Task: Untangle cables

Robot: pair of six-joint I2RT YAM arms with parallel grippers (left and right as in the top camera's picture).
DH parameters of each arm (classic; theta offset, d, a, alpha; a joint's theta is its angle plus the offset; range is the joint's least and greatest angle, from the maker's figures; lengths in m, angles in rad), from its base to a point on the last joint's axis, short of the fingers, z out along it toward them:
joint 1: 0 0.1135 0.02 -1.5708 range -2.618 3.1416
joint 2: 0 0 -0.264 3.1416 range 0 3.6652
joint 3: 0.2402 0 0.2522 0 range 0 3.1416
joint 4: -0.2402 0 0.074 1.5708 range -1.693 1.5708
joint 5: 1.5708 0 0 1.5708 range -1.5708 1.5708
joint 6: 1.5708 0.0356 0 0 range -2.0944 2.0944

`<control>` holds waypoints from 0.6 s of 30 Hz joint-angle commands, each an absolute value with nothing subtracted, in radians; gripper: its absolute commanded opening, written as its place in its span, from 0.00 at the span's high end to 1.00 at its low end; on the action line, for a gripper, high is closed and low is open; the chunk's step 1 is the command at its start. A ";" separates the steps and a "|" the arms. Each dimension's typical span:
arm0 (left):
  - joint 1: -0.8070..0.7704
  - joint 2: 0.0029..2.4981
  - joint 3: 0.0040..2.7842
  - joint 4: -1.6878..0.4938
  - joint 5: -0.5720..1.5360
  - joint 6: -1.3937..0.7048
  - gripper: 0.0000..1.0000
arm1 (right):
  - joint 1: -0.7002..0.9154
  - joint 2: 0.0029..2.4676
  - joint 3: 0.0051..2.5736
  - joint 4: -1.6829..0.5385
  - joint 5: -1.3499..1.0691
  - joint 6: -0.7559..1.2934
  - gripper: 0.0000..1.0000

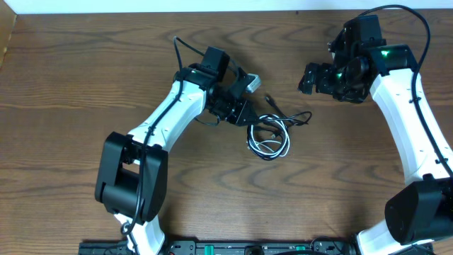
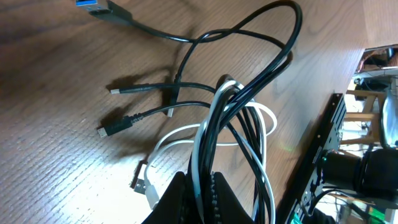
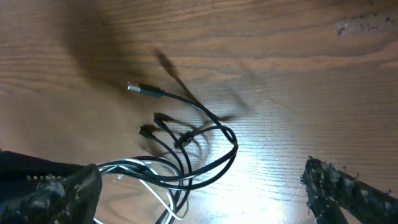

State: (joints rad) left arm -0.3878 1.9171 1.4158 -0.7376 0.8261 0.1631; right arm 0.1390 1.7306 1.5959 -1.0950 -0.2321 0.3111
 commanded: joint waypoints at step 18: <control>-0.386 1.987 1.423 -0.755 0.828 0.217 0.93 | 0.139 1.738 1.600 -1.093 -0.238 0.318 0.01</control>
State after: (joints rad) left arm -0.3878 1.9785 1.4158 -0.7517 0.8326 0.1925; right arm 0.1390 1.7306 1.5959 -1.0950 -0.2321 0.3111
